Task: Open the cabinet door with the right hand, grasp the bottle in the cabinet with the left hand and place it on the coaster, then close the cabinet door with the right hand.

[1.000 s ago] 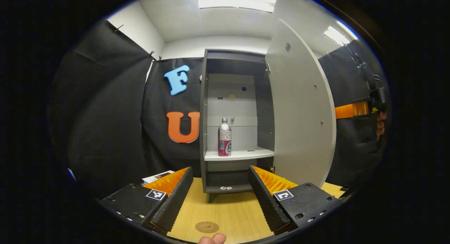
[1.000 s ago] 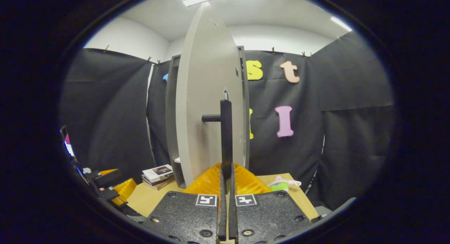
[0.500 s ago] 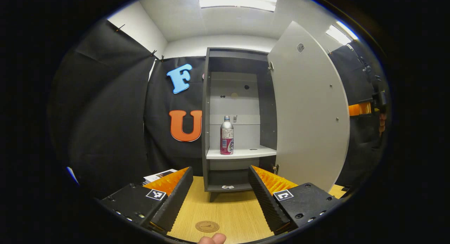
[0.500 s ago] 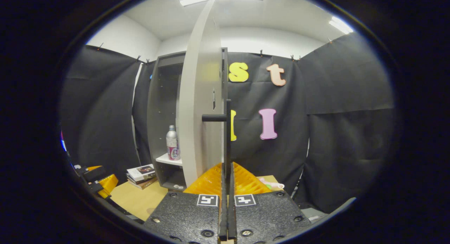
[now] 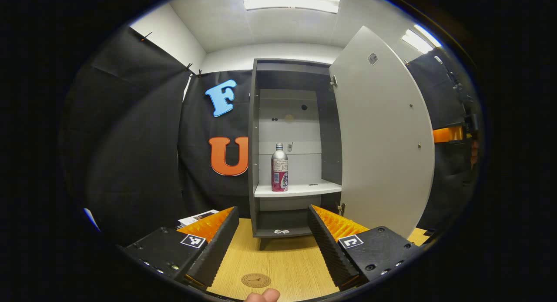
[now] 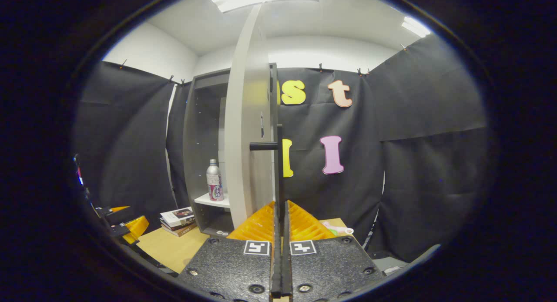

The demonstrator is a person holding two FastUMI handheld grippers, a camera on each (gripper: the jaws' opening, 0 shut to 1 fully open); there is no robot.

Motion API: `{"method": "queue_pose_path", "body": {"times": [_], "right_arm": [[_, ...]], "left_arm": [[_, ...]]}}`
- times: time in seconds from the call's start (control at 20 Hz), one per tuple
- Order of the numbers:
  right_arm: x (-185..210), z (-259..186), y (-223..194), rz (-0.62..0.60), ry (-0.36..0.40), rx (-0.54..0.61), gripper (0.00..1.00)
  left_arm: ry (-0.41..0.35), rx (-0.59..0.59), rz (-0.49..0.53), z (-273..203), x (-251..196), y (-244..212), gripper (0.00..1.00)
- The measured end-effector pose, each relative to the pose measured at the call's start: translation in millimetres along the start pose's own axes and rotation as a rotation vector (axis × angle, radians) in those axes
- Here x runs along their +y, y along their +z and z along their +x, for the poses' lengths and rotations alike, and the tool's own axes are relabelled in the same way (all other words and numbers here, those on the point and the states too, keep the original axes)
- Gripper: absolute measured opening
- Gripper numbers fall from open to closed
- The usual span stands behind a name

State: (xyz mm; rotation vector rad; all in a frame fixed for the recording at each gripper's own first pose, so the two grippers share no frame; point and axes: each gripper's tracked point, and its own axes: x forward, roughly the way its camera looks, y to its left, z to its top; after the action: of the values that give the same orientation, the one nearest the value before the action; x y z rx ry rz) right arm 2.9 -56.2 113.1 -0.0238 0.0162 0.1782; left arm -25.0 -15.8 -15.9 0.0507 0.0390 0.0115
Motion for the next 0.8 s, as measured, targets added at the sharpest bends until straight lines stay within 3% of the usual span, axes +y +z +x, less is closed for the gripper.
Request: {"method": "queue_pose_path", "body": {"times": [0.2, 0.35, 0.6, 0.8], "right_arm": [[-41, -17, -3, 0.017, -0.067, -0.015, 0.04], [-42, -11, -9, 0.060, -0.041, -0.015, 0.10], [-56, 4, -10, 0.024, -0.099, -0.025, 0.55], [-56, 11, -1, 0.093, -0.090, -0.067, 0.76]], "left_arm": [[-0.005, 0.016, -0.011, 5, -6, -8, 0.95], [-0.018, 0.022, -0.017, 7, -13, -9, 0.95], [-0.020, 0.009, 0.000, 11, -19, -7, 0.95], [-0.025, -0.006, 0.005, 29, -21, 2, 0.95]]}}
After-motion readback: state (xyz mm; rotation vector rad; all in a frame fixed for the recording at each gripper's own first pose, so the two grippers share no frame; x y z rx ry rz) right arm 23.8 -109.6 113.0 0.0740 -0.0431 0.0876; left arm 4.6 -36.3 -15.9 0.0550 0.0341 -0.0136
